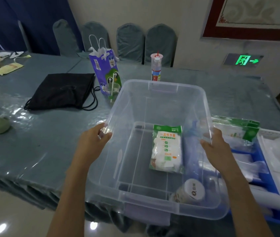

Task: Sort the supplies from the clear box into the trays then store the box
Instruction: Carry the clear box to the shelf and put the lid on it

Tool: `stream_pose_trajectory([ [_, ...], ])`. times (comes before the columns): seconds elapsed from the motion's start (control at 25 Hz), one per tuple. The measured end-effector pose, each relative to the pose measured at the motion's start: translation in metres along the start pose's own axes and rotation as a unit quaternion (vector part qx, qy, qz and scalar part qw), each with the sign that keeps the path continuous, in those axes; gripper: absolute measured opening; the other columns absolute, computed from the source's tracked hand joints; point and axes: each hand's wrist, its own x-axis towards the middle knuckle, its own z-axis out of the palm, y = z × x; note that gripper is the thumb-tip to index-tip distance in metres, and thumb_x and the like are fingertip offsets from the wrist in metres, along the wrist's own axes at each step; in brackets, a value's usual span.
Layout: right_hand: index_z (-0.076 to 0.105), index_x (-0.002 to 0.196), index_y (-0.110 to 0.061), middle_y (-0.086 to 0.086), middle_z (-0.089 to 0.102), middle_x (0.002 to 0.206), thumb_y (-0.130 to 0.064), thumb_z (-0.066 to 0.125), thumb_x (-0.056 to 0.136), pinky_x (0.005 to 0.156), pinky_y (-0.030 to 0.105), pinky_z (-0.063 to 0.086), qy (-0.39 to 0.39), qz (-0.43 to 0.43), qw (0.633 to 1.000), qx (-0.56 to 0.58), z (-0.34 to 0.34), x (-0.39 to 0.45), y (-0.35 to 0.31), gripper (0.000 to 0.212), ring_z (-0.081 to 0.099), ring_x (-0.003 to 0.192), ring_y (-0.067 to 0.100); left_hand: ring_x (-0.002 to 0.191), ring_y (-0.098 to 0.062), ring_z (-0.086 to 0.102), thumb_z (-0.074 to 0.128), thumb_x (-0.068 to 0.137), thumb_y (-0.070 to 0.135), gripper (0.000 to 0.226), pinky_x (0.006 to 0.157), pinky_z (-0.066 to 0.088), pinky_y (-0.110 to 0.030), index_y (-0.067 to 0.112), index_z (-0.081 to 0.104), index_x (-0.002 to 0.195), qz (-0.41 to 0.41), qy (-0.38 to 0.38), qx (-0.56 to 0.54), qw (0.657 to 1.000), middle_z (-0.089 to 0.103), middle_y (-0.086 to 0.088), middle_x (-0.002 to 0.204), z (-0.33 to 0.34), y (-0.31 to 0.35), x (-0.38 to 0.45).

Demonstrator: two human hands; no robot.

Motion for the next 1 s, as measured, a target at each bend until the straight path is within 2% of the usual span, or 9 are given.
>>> stream_pose_trajectory([
  [0.08, 0.032, 0.136, -0.013, 0.012, 0.057, 0.117, -0.012, 0.047, 0.097, 0.063, 0.025, 0.039, 0.006, -0.012, 1.0, 0.007, -0.002, -0.006, 0.001, 0.042, 0.053, 0.084, 0.021, 0.062, -0.013, 0.055, 0.063, 0.088, 0.028, 0.034, 0.065, 0.041, -0.03, 0.018, 0.061, 0.12, 0.011, 0.008, -0.002, 1.0, 0.056, 0.005, 0.068, -0.002, -0.001, -0.003],
  [0.2, 0.033, 0.136, -0.014, 0.007, 0.056, 0.115, -0.009, 0.046, 0.097, 0.069, 0.025, 0.041, 0.016, -0.024, 0.999, 0.022, -0.005, -0.021, 0.0, 0.041, 0.059, 0.101, 0.033, 0.058, -0.006, 0.047, 0.064, 0.087, 0.026, 0.031, 0.061, 0.035, -0.025, 0.017, 0.064, 0.117, 0.021, 0.019, -0.017, 0.999, 0.051, 0.01, 0.065, -0.007, -0.004, -0.012],
  [0.36, 0.029, 0.142, -0.012, 0.007, 0.052, 0.131, -0.008, 0.045, 0.098, 0.069, 0.012, 0.038, 0.048, -0.066, 0.996, 0.039, -0.005, -0.047, -0.017, 0.047, 0.052, 0.097, 0.016, 0.059, -0.01, 0.046, 0.064, 0.087, 0.027, 0.036, 0.067, 0.04, -0.031, 0.019, 0.062, 0.122, 0.052, 0.057, -0.054, 0.996, 0.05, 0.011, 0.065, -0.032, -0.001, -0.028],
  [0.48, 0.03, 0.141, -0.012, 0.005, 0.051, 0.133, -0.011, 0.046, 0.099, 0.085, 0.024, 0.047, 0.082, -0.1, 0.989, 0.066, -0.012, -0.066, -0.037, 0.045, 0.054, 0.105, 0.016, 0.053, -0.009, 0.043, 0.065, 0.087, 0.025, 0.034, 0.064, 0.04, -0.033, 0.014, 0.062, 0.119, 0.092, 0.096, -0.07, 0.989, 0.046, 0.01, 0.059, -0.06, 0.009, -0.037],
  [0.56, 0.031, 0.14, -0.013, 0.004, 0.05, 0.133, -0.013, 0.046, 0.099, 0.092, 0.035, 0.048, 0.099, -0.116, 0.985, 0.076, -0.021, -0.079, -0.051, 0.043, 0.057, 0.108, 0.021, 0.05, -0.007, 0.039, 0.064, 0.088, 0.022, 0.021, 0.055, 0.035, -0.028, 0.012, 0.064, 0.106, 0.118, 0.109, -0.064, 0.985, 0.042, 0.008, 0.055, -0.08, 0.021, -0.043],
  [0.68, 0.032, 0.139, -0.013, 0.005, 0.05, 0.136, -0.012, 0.047, 0.099, 0.087, 0.03, 0.042, 0.129, -0.121, 0.982, 0.068, -0.041, -0.106, -0.063, 0.043, 0.057, 0.112, 0.026, 0.049, -0.013, 0.035, 0.062, 0.087, 0.021, 0.008, 0.052, 0.034, -0.028, 0.017, 0.056, 0.083, 0.158, 0.1, -0.039, 0.982, 0.04, 0.003, 0.053, -0.108, 0.043, -0.054],
  [0.8, 0.035, 0.138, -0.015, 0.004, 0.051, 0.136, -0.012, 0.047, 0.098, 0.087, 0.026, 0.038, 0.167, -0.096, 0.979, 0.071, -0.056, -0.143, -0.057, 0.042, 0.054, 0.115, 0.022, 0.053, -0.014, 0.042, 0.061, 0.087, 0.028, 0.01, 0.056, 0.037, -0.031, 0.019, 0.061, 0.09, 0.175, 0.071, -0.025, 0.982, 0.048, 0.004, 0.057, -0.117, 0.057, -0.064],
  [0.92, 0.035, 0.139, -0.015, 0.0, 0.053, 0.129, -0.009, 0.047, 0.098, 0.076, 0.011, 0.039, 0.216, -0.069, 0.972, 0.07, -0.065, -0.179, -0.035, 0.043, 0.055, 0.097, 0.009, 0.061, -0.023, 0.051, 0.063, 0.087, 0.025, 0.021, 0.066, 0.041, -0.033, 0.018, 0.065, 0.106, 0.2, 0.042, -0.031, 0.978, 0.053, 0.001, 0.062, -0.102, 0.072, -0.079],
  [1.0, 0.032, 0.141, -0.016, 0.0, 0.053, 0.129, -0.011, 0.046, 0.098, 0.079, 0.016, 0.042, 0.245, -0.046, 0.966, 0.073, -0.076, -0.202, -0.013, 0.045, 0.057, 0.092, 0.009, 0.067, -0.029, 0.055, 0.064, 0.087, 0.023, 0.029, 0.067, 0.042, -0.034, 0.016, 0.065, 0.115, 0.229, 0.019, -0.032, 0.973, 0.056, -0.003, 0.066, -0.087, 0.09, -0.09],
])
